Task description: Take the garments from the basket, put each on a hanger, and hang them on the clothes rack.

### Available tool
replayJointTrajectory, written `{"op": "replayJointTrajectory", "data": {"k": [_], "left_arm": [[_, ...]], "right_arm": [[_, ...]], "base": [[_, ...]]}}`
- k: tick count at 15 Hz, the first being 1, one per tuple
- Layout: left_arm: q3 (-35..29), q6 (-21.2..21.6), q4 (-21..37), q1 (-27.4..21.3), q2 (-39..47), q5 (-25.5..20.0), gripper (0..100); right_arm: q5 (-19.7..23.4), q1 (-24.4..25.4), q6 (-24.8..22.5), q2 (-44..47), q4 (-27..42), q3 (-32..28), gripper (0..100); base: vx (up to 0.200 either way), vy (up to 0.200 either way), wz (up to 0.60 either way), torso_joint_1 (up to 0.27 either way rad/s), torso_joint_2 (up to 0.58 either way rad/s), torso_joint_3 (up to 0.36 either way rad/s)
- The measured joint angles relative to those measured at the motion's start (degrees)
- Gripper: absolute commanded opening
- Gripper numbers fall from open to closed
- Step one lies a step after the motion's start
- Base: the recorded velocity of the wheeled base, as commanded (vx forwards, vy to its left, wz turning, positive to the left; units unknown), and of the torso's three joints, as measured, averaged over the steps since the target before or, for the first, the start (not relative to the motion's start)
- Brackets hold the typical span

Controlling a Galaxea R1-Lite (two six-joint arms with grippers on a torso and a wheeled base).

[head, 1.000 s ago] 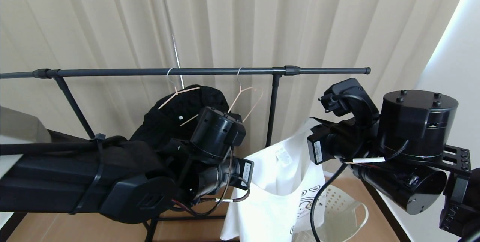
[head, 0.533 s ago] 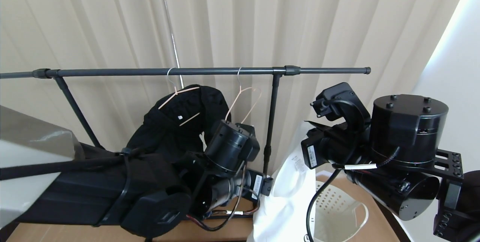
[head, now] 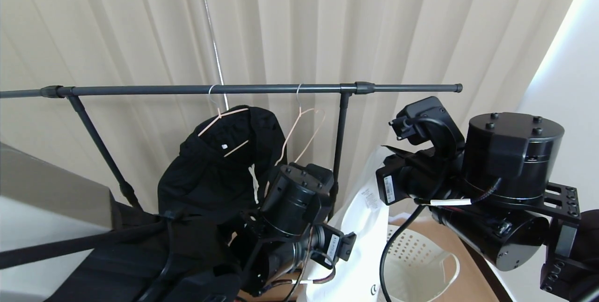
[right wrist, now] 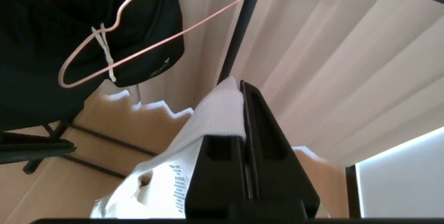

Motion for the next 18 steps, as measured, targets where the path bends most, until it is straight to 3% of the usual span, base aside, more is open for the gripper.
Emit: {"op": "replayJointTrajectory", "data": {"k": [4,14,15,18], "left_arm": [[-3.83,-0.22,0.05,0.49,3.78,9.67,100],[-3.91,-0.38,-0.17,3.50,7.23,10.12,100],[-3.63,-0.44,-0.17,3.63,7.23,10.12,0],[-2.62,-0.63,-0.15,3.72,6.42,9.96,0]], "right_arm": [[-0.02,0.00,-0.04,-2.32,0.22,0.09,0],[0.35,0.45,-0.06,-5.75,0.39,0.76,0],[0.35,0.37,-0.06,-5.86,0.44,0.78,0],[0.38,-1.05,-0.37,-6.06,0.38,0.87,0]], "base": [[0.000,0.000,0.00,0.000,0.00,0.000],[0.000,0.000,0.00,0.000,0.00,0.000],[0.000,0.000,0.00,0.000,0.00,0.000],[0.000,0.000,0.00,0.000,0.00,0.000]]}}
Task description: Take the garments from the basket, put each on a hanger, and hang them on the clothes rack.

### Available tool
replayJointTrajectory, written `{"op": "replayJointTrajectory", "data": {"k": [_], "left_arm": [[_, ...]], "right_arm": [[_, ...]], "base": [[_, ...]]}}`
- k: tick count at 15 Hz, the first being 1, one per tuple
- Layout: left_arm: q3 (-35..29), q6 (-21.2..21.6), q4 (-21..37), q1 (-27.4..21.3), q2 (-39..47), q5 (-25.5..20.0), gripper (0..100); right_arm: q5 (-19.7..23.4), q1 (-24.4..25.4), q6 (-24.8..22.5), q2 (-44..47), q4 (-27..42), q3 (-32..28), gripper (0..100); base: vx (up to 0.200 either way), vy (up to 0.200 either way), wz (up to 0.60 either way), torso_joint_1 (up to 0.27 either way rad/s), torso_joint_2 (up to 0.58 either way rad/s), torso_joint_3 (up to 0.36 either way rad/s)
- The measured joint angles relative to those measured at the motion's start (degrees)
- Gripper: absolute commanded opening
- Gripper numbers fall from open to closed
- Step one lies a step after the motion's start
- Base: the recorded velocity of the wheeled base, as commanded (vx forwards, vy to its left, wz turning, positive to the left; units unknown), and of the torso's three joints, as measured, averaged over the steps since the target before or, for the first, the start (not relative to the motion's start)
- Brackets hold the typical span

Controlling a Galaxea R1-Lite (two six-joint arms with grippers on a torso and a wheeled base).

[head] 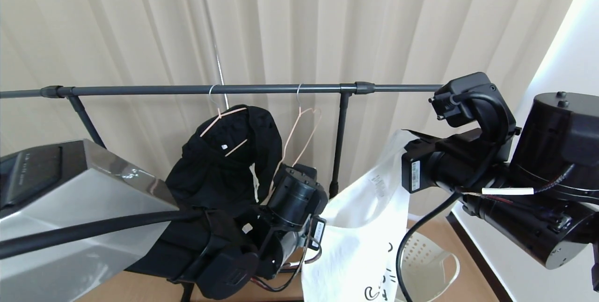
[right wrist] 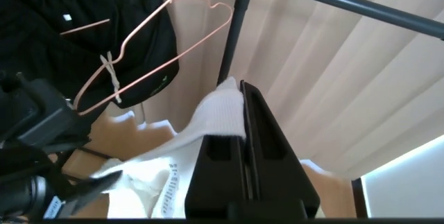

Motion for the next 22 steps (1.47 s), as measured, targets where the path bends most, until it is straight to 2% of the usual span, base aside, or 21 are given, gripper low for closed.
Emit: {"op": "replayJointTrajectory", "data": {"k": [6,8,10,11,13,15,18,20,22], "left_arm": [[4.04,1.71,0.35,0.48,-10.11,-0.52,0],[3.60,4.17,0.94,1.22,-13.81,-0.63,0],[1.02,5.03,3.51,1.66,-16.24,-0.66,0],[-0.49,5.03,5.62,1.79,-16.98,-0.66,0],[-3.06,5.07,8.05,1.95,-17.73,-1.26,0],[-4.35,5.10,8.24,2.29,-18.10,-2.85,0],[-4.66,5.12,8.30,2.47,-18.32,-3.91,0],[-4.85,5.12,8.27,2.71,-18.43,-6.46,0],[-6.63,5.12,8.37,3.39,-18.27,-8.46,0]], "right_arm": [[1.34,-7.44,-2.99,1.60,-0.57,0.13,0],[1.78,-8.74,-7.14,2.17,-0.57,1.35,0],[4.88,-9.36,-10.56,1.97,1.56,3.15,0],[5.89,-9.45,-11.39,1.45,3.78,3.72,0],[6.28,-9.58,-10.40,-0.37,13.34,2.80,0],[6.52,-9.58,-4.18,-2.27,23.95,-2.05,0],[7.56,-9.53,2.44,-3.64,34.57,-8.91,0],[7.58,-9.53,2.63,-4.25,36.96,-10.47,0],[7.64,-9.29,1.95,-5.74,44.14,-10.89,0]], "base": [[0.000,0.000,0.00,0.000,0.00,0.000],[0.000,0.000,0.00,0.000,0.00,0.000],[0.000,0.000,0.00,0.000,0.00,0.000],[0.000,0.000,0.00,0.000,0.00,0.000],[0.000,0.000,0.00,0.000,0.00,0.000],[0.000,0.000,0.00,0.000,0.00,0.000],[0.000,0.000,0.00,0.000,0.00,0.000],[0.000,0.000,0.00,0.000,0.00,0.000],[0.000,0.000,0.00,0.000,0.00,0.000]]}}
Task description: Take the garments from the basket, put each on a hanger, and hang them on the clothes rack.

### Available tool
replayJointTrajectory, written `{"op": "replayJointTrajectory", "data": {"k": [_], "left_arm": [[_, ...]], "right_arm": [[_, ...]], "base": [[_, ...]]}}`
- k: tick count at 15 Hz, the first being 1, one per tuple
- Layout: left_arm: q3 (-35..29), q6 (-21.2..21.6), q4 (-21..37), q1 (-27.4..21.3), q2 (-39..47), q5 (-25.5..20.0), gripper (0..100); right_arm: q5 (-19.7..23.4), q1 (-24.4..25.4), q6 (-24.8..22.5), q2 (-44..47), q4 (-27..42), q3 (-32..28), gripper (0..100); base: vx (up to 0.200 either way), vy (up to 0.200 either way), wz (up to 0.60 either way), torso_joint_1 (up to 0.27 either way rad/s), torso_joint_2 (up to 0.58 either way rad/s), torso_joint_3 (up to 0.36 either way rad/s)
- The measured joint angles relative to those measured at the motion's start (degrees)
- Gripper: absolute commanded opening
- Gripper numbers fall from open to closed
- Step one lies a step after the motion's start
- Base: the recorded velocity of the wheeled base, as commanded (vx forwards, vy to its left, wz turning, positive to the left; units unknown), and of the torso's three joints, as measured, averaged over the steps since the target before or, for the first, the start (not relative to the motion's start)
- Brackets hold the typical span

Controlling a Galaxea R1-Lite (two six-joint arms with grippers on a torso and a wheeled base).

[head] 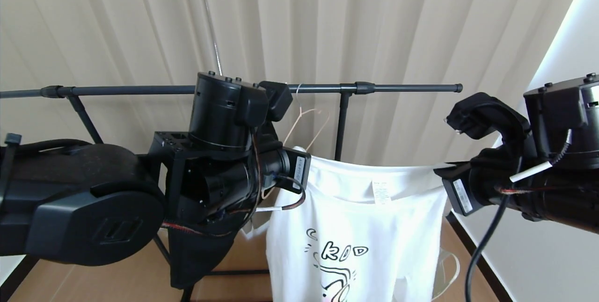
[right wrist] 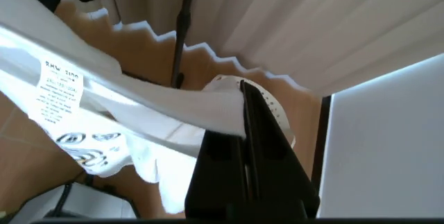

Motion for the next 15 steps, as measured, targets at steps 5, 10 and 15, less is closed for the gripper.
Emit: {"op": "replayJointTrajectory", "data": {"k": [5,10,15], "left_arm": [[-10.47,-0.06,-0.05,2.49,4.69,-7.83,0],[-27.23,-0.02,-0.07,4.44,14.49,-14.71,0],[-31.76,-0.17,-0.09,5.29,19.25,-16.08,0]], "right_arm": [[2.07,7.03,-1.54,-4.55,8.44,-0.72,0],[2.60,17.70,11.79,-0.22,8.63,-4.30,0],[3.80,22.11,27.90,7.80,8.84,-14.40,0]], "base": [[0.000,0.000,0.00,0.000,0.00,0.000],[0.000,0.000,0.00,0.000,0.00,0.000],[0.000,0.000,0.00,0.000,0.00,0.000]]}}
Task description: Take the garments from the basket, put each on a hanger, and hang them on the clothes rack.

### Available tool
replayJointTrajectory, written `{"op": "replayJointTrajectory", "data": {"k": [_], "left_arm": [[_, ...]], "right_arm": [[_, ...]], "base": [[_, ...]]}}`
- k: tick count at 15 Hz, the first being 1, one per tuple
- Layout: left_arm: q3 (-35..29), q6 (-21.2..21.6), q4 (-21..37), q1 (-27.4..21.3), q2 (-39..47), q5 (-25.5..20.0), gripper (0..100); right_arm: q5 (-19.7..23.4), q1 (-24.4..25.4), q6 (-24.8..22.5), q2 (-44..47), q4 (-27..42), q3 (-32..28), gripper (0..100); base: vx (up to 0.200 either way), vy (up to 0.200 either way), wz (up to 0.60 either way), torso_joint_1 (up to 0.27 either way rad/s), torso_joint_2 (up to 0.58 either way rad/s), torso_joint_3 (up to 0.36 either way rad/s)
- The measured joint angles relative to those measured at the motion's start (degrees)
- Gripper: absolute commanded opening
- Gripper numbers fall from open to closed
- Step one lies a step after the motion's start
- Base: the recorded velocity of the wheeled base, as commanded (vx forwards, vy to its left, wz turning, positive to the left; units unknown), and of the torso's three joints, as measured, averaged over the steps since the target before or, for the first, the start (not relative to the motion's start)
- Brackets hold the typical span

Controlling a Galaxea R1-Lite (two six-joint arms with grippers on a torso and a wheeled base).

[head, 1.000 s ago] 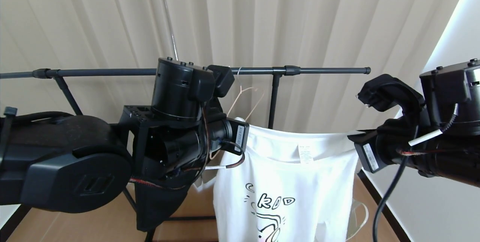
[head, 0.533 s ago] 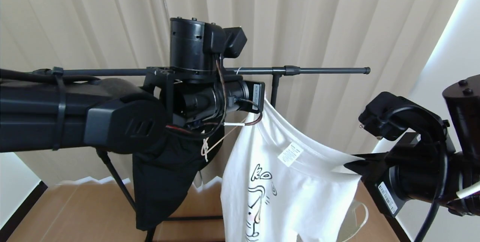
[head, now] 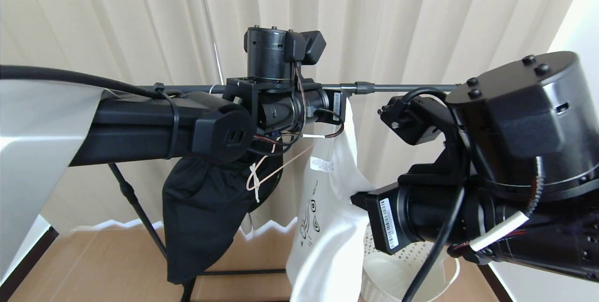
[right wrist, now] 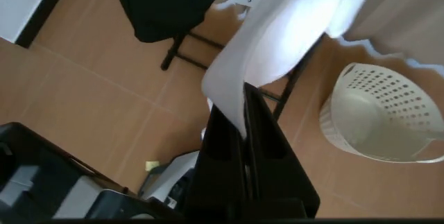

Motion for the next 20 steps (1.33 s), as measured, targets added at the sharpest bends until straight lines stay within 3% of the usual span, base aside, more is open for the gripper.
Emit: {"op": "replayJointTrajectory", "data": {"k": [3,5,8,12,14,17,19,20], "left_arm": [[0.71,-0.05,1.18,1.22,-0.26,0.33,0],[0.91,-0.02,9.56,2.46,-1.90,1.61,0],[1.46,-0.11,21.92,3.18,-6.40,6.51,0],[7.55,0.20,31.74,-0.35,-12.91,12.91,0],[13.18,0.56,32.45,-2.94,-15.47,13.65,0],[22.85,1.73,32.45,-7.17,-17.81,13.81,0],[26.32,-0.46,31.70,-10.61,-17.92,13.53,0],[26.65,-3.74,29.81,-11.96,-17.51,13.32,0]], "right_arm": [[-0.05,-2.10,-3.51,0.46,3.27,-0.28,0],[-0.13,-6.06,-12.64,-1.55,7.67,1.79,0],[-1.72,-14.17,-16.88,-2.91,6.83,3.50,0],[-6.95,-20.29,-17.08,2.93,-8.02,3.06,0],[-9.76,-21.37,-16.01,7.63,-17.80,2.60,0],[-10.51,-21.37,-12.97,12.81,-27.47,1.93,0],[-10.53,-19.69,-11.19,15.19,-32.44,1.63,0],[-10.57,-18.55,-9.89,16.19,-34.23,1.61,0]], "base": [[0.000,0.000,0.00,0.000,0.00,0.000],[0.000,0.000,0.00,0.000,0.00,0.000],[0.000,0.000,0.00,0.000,0.00,0.000],[0.000,0.000,0.00,0.000,0.00,0.000],[0.000,0.000,0.00,0.000,0.00,0.000],[0.000,0.000,0.00,0.000,0.00,0.000],[0.000,0.000,0.00,0.000,0.00,0.000],[0.000,0.000,0.00,0.000,0.00,0.000]]}}
